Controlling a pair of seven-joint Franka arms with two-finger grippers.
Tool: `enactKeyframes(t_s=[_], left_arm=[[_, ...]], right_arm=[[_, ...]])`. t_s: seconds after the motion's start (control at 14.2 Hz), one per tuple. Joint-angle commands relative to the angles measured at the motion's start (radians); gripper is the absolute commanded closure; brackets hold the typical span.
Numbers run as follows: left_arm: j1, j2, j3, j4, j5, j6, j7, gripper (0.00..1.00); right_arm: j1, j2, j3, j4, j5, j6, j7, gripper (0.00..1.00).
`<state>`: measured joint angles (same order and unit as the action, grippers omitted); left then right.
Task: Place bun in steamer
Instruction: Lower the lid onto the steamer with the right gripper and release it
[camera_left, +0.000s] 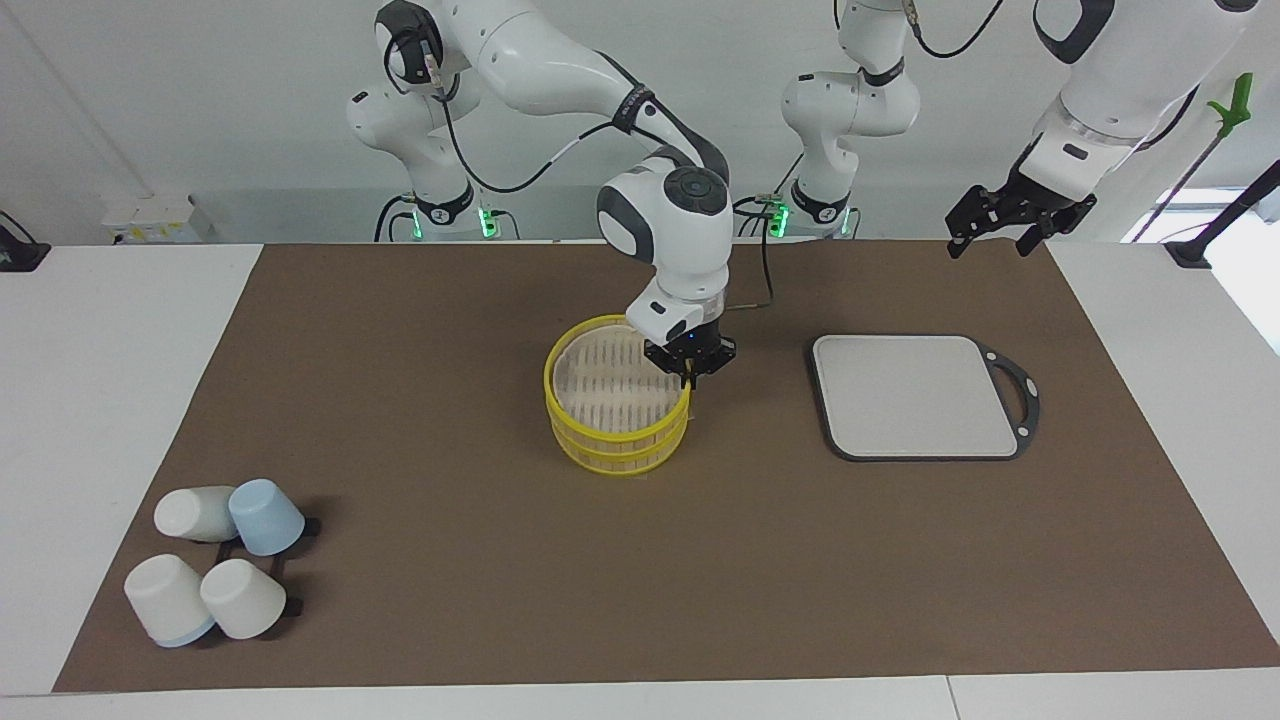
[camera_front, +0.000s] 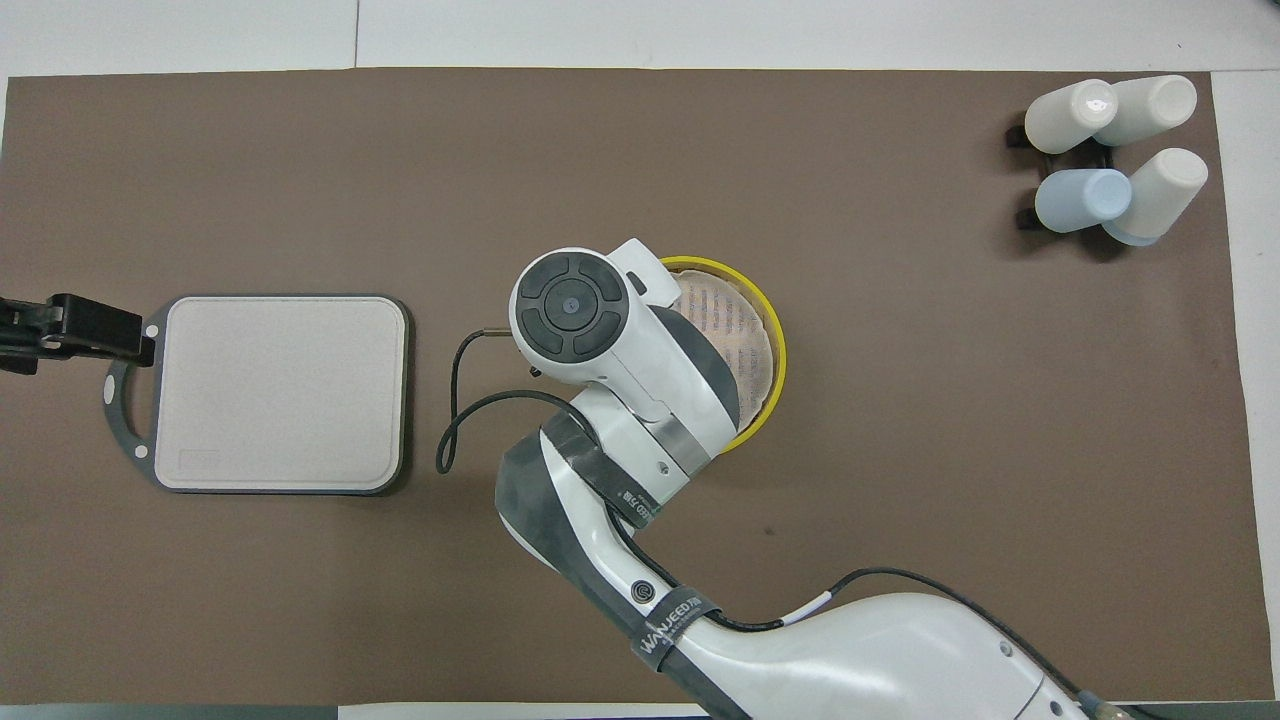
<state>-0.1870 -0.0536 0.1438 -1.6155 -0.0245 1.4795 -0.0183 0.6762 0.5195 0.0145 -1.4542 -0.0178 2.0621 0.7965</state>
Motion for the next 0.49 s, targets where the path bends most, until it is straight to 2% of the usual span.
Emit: enactKeyframes(t_s=[0.0,0.07,0.21,0.42], left_arm=[[0.004,-0.002,-0.001,-0.003,-0.012,0.016,0.017,0.00],[0.003,-0.002,-0.001,-0.003,-0.012,0.016,0.017,0.00],[0.003,-0.002,-0.004,-0.003,-0.012,0.018,0.017,0.00],[0.003,-0.002,-0.004,-0.003,-0.012,0.019,0.017,0.00]], right_arm=[[-0.012,-0.024,0.001,-0.045,-0.008,0.027,-0.031,0.51],[-0.012,-0.024,0.001,-0.037,-0.016,0.023,-0.030,0.01],[-0.024,-0.038,-0.002,-0.009,-0.016,0.009,-0.042,0.00],[-0.076,-0.131,-0.007,0.003,-0.016,-0.034,-0.103,0.00]])
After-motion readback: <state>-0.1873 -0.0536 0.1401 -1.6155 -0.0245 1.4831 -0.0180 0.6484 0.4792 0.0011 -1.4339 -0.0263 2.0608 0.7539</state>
